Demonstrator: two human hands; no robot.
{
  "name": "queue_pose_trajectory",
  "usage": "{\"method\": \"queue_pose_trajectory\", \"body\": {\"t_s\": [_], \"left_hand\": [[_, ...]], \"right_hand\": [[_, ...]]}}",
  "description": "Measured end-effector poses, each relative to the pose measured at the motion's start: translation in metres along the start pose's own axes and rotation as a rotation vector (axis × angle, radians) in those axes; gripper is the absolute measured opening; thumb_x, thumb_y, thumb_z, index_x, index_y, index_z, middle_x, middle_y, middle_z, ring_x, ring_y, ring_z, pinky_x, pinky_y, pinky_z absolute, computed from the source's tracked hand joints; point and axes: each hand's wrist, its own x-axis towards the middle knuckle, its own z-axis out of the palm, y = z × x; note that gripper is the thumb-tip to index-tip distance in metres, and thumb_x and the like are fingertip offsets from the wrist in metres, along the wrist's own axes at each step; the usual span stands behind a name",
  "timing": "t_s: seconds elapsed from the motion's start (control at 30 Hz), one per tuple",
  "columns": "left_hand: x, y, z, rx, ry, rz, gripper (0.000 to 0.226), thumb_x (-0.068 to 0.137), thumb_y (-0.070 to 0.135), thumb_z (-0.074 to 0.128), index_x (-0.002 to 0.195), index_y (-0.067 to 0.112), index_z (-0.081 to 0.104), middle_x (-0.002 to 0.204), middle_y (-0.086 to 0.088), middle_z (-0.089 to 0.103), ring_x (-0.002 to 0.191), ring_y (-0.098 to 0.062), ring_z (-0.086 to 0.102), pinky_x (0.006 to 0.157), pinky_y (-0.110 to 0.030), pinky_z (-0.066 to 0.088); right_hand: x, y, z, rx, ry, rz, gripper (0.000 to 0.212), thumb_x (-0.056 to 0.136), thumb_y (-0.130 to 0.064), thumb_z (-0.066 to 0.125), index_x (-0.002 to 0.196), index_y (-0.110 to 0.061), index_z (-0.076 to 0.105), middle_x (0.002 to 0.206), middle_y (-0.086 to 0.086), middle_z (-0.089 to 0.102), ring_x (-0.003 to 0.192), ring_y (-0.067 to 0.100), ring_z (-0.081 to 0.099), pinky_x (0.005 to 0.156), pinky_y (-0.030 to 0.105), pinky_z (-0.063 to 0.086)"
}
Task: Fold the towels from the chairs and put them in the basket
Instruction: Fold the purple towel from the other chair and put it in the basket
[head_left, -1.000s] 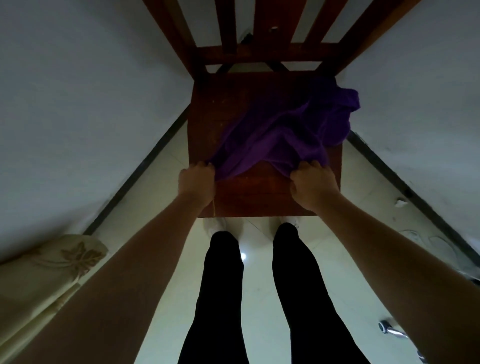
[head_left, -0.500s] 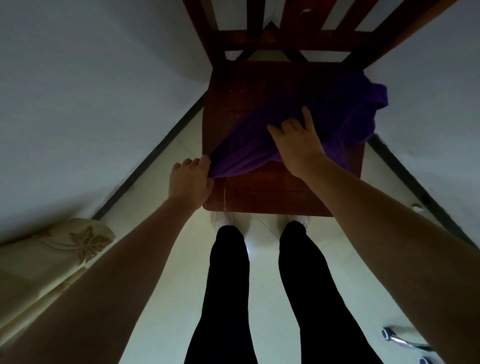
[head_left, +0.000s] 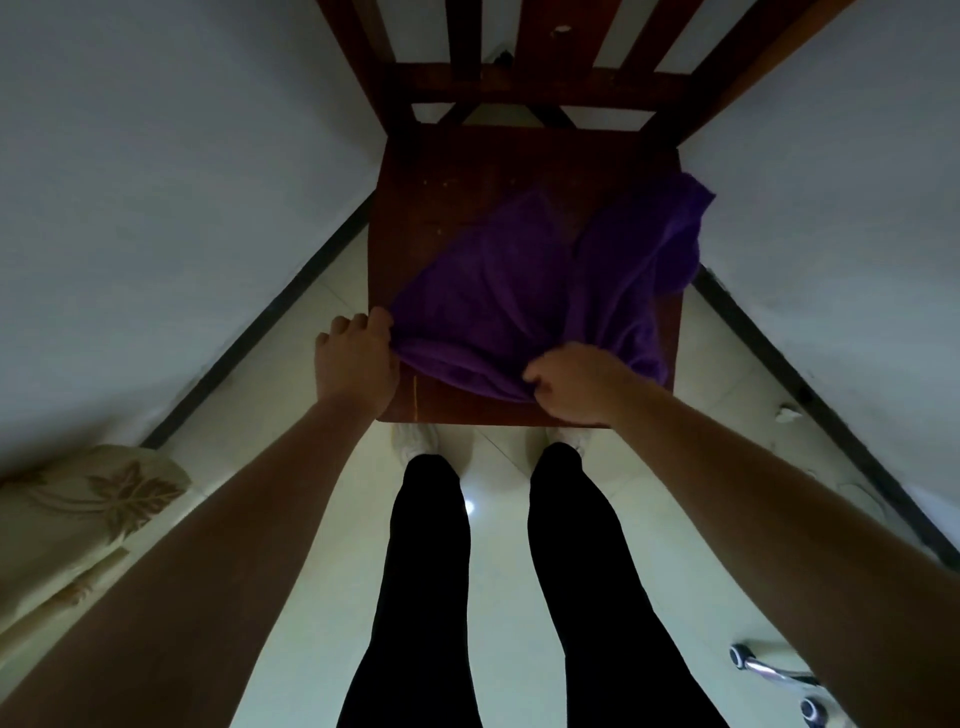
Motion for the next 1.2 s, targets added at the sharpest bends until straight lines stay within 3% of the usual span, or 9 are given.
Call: {"method": "queue_pose_trajectory", "body": {"t_s": [0.17, 0.27, 0.33, 0.4, 0.47, 0.53, 0.7, 0.93, 1.2], "left_hand": [[-0.003, -0.002, 0.006, -0.304, 0.085, -0.187, 0.03, 0.094, 0.025, 0.048, 0.119, 0.009, 0.053, 0.12, -0.018, 0.054, 0.098, -0.039, 0.059, 0.076, -0.043, 0.05], [0.009, -0.01, 0.013, -0.549, -0.034, -0.482, 0.053, 0.095, 0.049, 0.05, 0.134, 0.015, 0.045, 0.129, -0.015, 0.057, 0.105, -0.035, 0.062, 0.085, -0.036, 0.049], [0.015, -0.019, 0.012, -0.617, -0.133, -0.552, 0.062, 0.086, 0.052, 0.064, 0.134, 0.017, 0.046, 0.122, -0.012, 0.064, 0.101, -0.033, 0.066, 0.088, -0.042, 0.056], [0.014, -0.029, 0.014, -0.516, -0.127, -0.523, 0.049, 0.084, 0.043, 0.07, 0.123, 0.016, 0.058, 0.11, -0.009, 0.069, 0.095, -0.028, 0.068, 0.085, -0.039, 0.057], [0.011, -0.03, 0.011, -0.422, -0.093, -0.454, 0.03, 0.089, 0.037, 0.066, 0.109, 0.016, 0.069, 0.1, -0.006, 0.071, 0.087, -0.023, 0.066, 0.074, -0.03, 0.053], [0.006, -0.027, 0.003, -0.389, -0.081, -0.408, 0.02, 0.093, 0.028, 0.06, 0.102, 0.016, 0.074, 0.094, -0.006, 0.072, 0.08, -0.021, 0.065, 0.066, -0.028, 0.047], [-0.005, -0.01, -0.047, -0.495, 0.071, -0.39, 0.02, 0.091, 0.018, 0.058, 0.101, 0.017, 0.075, 0.085, -0.001, 0.068, 0.078, -0.018, 0.064, 0.067, -0.027, 0.046], [-0.026, 0.014, -0.197, -0.594, 0.343, -0.244, 0.019, 0.089, 0.008, 0.054, 0.1, 0.012, 0.069, 0.098, -0.009, 0.071, 0.082, -0.022, 0.063, 0.07, -0.026, 0.044], [-0.086, 0.027, -0.37, -0.767, 0.565, 0.086, 0.004, 0.087, 0.011, 0.06, 0.088, 0.011, 0.063, 0.085, -0.009, 0.067, 0.076, -0.027, 0.067, 0.068, -0.039, 0.058]], "right_hand": [[0.052, 0.0, -0.046, -0.078, 0.537, 0.011, 0.059, 0.096, -0.018, 0.052, 0.152, -0.022, 0.034, 0.152, 0.017, 0.034, 0.132, 0.036, 0.044, 0.101, 0.052, 0.048], [0.086, -0.003, -0.069, -0.111, 0.556, 0.091, 0.084, 0.095, -0.02, 0.057, 0.16, -0.019, 0.004, 0.166, 0.019, -0.001, 0.151, 0.041, 0.009, 0.116, 0.055, 0.028], [0.098, -0.002, -0.071, -0.109, 0.478, 0.145, 0.089, 0.096, -0.025, 0.058, 0.159, -0.018, -0.004, 0.166, 0.019, -0.001, 0.152, 0.043, 0.004, 0.119, 0.056, 0.021], [0.102, -0.002, -0.065, -0.17, 0.437, 0.151, 0.08, 0.095, -0.023, 0.06, 0.159, -0.016, 0.012, 0.159, 0.022, 0.024, 0.146, 0.044, 0.023, 0.116, 0.055, 0.027], [0.093, 0.003, -0.057, -0.233, 0.507, 0.147, 0.052, 0.095, -0.016, 0.06, 0.144, -0.013, 0.044, 0.14, 0.021, 0.049, 0.128, 0.039, 0.047, 0.107, 0.051, 0.04], [0.077, 0.006, -0.047, -0.103, 0.518, 0.145, 0.033, 0.097, -0.02, 0.059, 0.13, -0.015, 0.059, 0.13, 0.015, 0.057, 0.118, 0.033, 0.055, 0.096, 0.046, 0.048], [0.023, 0.0, -0.058, 0.311, 0.528, 0.187, 0.032, 0.101, -0.031, 0.054, 0.132, -0.026, 0.06, 0.132, 0.009, 0.053, 0.113, 0.027, 0.059, 0.092, 0.039, 0.051], [-0.085, -0.027, -0.158, 0.467, 0.951, 0.154, 0.04, 0.098, -0.007, 0.048, 0.134, -0.017, 0.061, 0.131, 0.014, 0.061, 0.116, 0.028, 0.06, 0.102, 0.031, 0.046], [-0.243, -0.09, -0.235, 0.485, 1.243, 0.162, 0.028, 0.092, -0.01, 0.059, 0.117, -0.013, 0.07, 0.112, 0.009, 0.071, 0.102, 0.022, 0.065, 0.086, 0.02, 0.043]]}}
